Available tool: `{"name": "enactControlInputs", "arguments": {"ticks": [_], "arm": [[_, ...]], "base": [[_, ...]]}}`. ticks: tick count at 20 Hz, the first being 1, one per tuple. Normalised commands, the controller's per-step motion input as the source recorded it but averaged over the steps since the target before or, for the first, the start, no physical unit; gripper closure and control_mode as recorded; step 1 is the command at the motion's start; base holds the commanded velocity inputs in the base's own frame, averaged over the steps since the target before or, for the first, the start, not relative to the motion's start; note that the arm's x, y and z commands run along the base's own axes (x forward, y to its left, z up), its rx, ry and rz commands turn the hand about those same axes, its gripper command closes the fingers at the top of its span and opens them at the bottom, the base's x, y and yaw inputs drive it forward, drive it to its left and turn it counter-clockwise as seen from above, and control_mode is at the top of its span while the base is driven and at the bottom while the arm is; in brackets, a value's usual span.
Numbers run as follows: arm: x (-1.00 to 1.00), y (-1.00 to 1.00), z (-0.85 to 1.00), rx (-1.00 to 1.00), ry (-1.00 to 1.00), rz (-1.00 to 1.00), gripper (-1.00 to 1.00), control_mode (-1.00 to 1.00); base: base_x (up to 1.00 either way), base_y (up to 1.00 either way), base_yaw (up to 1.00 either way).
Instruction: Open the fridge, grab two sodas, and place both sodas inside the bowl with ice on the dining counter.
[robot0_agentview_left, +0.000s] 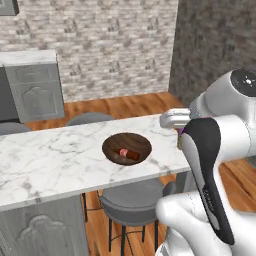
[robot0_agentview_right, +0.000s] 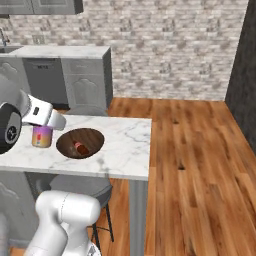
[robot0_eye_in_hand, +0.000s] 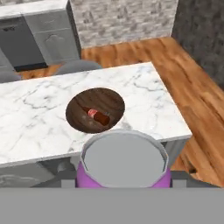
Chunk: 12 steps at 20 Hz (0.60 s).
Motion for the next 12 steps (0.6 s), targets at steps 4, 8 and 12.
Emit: {"name": "enactControlInputs", "arguments": {"ticks": [4, 8, 12], "arm": [[1.00, 0.00, -0.58, -0.04, 0.64, 0.17, 1.00, -1.00], [0.94, 0.06, -0.53, -0.04, 0.36, 0.27, 1.00, -1.00], [0.80, 0.03, -0.53, -0.05, 0.13, 0.32, 1.00, -1.00]], "base": [[0.00, 0.00, 0.00], [0.00, 0.00, 0.00], [0.00, 0.00, 0.00]]}}
